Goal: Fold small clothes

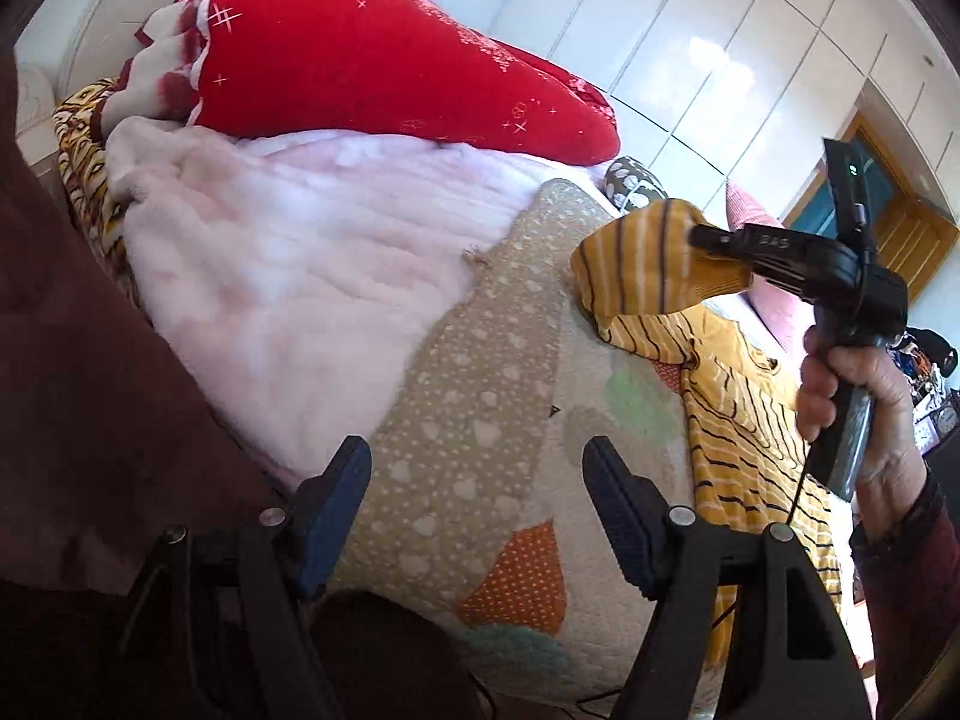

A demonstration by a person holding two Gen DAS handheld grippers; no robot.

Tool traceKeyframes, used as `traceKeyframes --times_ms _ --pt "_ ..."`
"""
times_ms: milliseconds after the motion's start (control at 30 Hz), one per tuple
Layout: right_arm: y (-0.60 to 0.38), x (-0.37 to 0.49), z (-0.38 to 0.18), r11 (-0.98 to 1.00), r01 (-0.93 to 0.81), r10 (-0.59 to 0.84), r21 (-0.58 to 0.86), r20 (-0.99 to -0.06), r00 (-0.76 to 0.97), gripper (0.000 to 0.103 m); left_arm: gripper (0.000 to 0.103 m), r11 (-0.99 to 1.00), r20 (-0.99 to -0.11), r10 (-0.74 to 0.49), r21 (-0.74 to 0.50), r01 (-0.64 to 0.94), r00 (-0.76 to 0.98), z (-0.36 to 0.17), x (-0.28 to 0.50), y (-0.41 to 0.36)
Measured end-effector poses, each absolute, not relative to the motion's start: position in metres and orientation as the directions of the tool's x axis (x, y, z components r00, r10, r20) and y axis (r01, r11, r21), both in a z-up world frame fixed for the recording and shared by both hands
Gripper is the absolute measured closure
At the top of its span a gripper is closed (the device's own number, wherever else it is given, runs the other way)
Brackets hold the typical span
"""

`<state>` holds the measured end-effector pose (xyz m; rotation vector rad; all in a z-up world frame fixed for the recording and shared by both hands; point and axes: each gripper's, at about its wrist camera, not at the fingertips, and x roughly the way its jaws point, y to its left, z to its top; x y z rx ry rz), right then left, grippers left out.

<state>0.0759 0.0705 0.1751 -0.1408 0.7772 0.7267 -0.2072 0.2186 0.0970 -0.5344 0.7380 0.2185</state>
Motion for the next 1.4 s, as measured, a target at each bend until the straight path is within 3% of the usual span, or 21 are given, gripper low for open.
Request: traceKeyframes --times_ms 233,367,500,633,800,900,1033,1167,1233,1400 --pt "-0.187 0.156 0.181 0.916 -0.167 0.387 0.365 -0.695 0.605 0.091 0.03 0.853 -0.702 -0.098 -0.424 -0.303 0.705 0.093 -0.184 0.186" --pt "-0.299 0.165 0.15 0.938 0.059 0.236 0.342 -0.753 0.615 0.09 0.03 0.873 -0.719 -0.149 -0.418 -0.25 0.679 0.094 -0.154 0.156" --pt "-0.357 0.166 0.112 0.936 0.159 0.168 0.315 -0.793 0.585 0.09 0.03 0.903 -0.744 -0.185 -0.387 -0.188 0.642 0.093 -0.112 0.118" --pt "-0.378 0.171 0.078 0.926 0.164 0.207 0.34 -0.819 0.535 0.088 0.03 0.925 -0.773 -0.208 -0.355 -0.138 0.599 0.088 -0.069 0.081" --pt "-0.4 0.159 0.071 0.912 0.184 0.205 0.367 -0.796 0.569 0.063 0.03 0.942 -0.791 -0.227 -0.326 -0.078 0.568 0.087 -0.022 0.046" --pt "-0.401 0.148 0.081 0.936 0.135 0.181 0.324 -0.774 0.606 0.062 0.03 0.951 -0.783 -0.237 -0.308 -0.027 0.575 0.092 0.011 0.026" --pt "-0.367 0.137 0.091 0.961 -0.089 0.262 0.262 -0.758 0.598 0.062 0.03 0.946 -0.793 -0.276 -0.324 0.007 0.543 0.079 0.077 0.006" --pt "-0.324 0.125 0.084 0.959 -0.259 0.251 0.116 -0.773 0.583 0.048 0.03 0.938 -0.838 -0.291 -0.346 -0.036 0.461 0.042 0.136 -0.001" --pt "-0.311 0.124 0.073 0.957 -0.289 0.192 0.018 -0.786 0.587 0.048 0.029 0.934 -0.858 -0.286 -0.349 -0.074 0.426 0.029 0.155 -0.004" --pt "-0.305 0.132 0.049 0.953 -0.299 0.136 -0.051 -0.809 0.572 0.048 0.028 0.937 -0.869 -0.272 -0.336 -0.09 0.413 0.028 0.179 -0.018"
